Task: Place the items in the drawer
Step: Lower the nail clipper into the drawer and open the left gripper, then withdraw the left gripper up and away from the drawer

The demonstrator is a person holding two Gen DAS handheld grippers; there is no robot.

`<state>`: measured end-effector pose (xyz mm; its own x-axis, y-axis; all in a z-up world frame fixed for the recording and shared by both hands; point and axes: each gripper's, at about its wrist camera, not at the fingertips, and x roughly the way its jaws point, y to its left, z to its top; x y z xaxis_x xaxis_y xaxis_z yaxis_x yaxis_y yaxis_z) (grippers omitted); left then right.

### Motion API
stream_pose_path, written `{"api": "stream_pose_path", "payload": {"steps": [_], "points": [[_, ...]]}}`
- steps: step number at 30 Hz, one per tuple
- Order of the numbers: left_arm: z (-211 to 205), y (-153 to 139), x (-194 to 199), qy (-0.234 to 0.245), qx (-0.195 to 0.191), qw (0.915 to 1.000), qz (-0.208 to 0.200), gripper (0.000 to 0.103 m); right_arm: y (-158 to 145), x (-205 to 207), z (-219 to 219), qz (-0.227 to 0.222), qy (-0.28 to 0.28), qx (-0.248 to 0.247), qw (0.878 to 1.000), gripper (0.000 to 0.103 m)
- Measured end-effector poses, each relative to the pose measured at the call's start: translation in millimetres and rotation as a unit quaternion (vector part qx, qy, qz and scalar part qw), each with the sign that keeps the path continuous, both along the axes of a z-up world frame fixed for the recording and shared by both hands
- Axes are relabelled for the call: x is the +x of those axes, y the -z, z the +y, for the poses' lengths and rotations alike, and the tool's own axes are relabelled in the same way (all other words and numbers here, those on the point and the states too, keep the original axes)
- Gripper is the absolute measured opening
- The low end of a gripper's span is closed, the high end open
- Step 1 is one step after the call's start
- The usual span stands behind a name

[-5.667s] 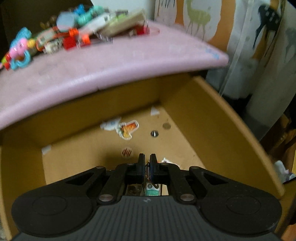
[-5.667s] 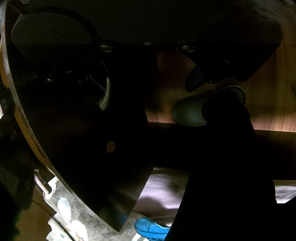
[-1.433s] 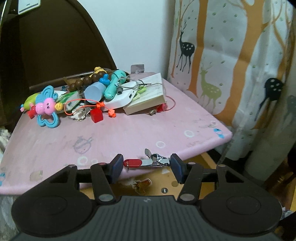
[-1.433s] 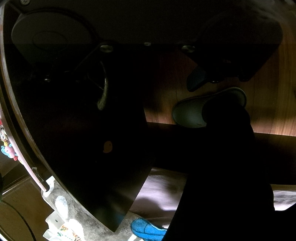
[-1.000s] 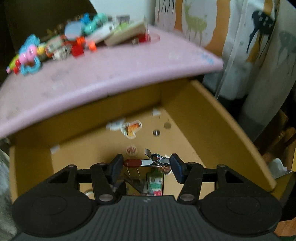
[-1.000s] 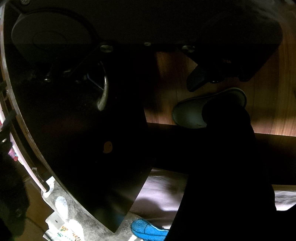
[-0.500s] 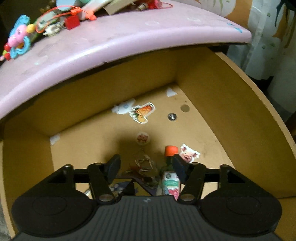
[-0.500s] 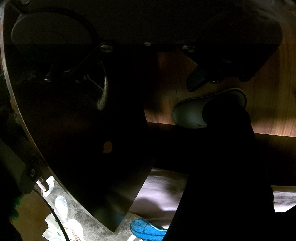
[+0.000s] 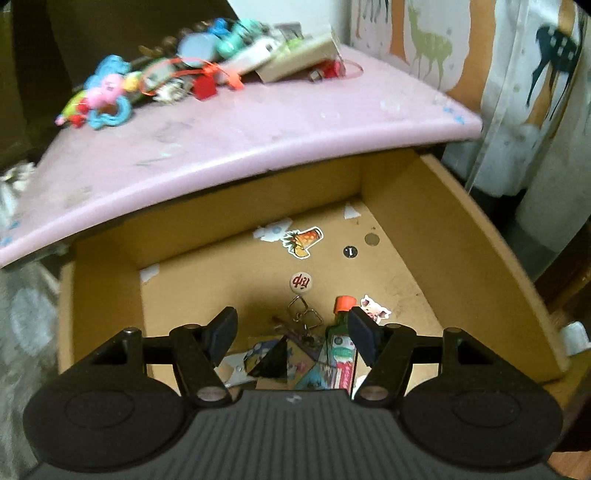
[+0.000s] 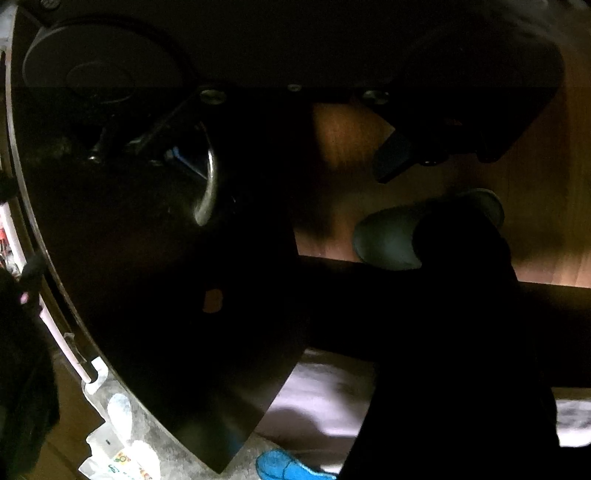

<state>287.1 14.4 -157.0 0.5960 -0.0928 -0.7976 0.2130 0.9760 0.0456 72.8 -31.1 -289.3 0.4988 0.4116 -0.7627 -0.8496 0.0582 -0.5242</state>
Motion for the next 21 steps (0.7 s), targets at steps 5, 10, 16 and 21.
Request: {"api": "stream_pose_path", "payload": {"steps": [5, 10, 16, 21], "points": [[25, -34, -53, -0.039, -0.034, 0.9980, -0.036, 0.065, -2, -1, 6, -0.013, 0.018, -0.014, 1.000, 0.084], [48, -53, -119, -0.087, -0.072, 0.9901, -0.083, 0.065, -4, -4, 9, -0.036, 0.032, -0.029, 0.998, 0.066], [56, -57, -186, -0.120, -0.088, 0.9818, -0.118, 0.065, -8, -6, 5, -0.080, 0.044, -0.022, 0.996, 0.027], [58, -61, -219, -0.105, -0.102, 0.9787, -0.143, 0.066, -10, -7, 1, -0.109, 0.051, -0.024, 0.992, 0.014]]}}
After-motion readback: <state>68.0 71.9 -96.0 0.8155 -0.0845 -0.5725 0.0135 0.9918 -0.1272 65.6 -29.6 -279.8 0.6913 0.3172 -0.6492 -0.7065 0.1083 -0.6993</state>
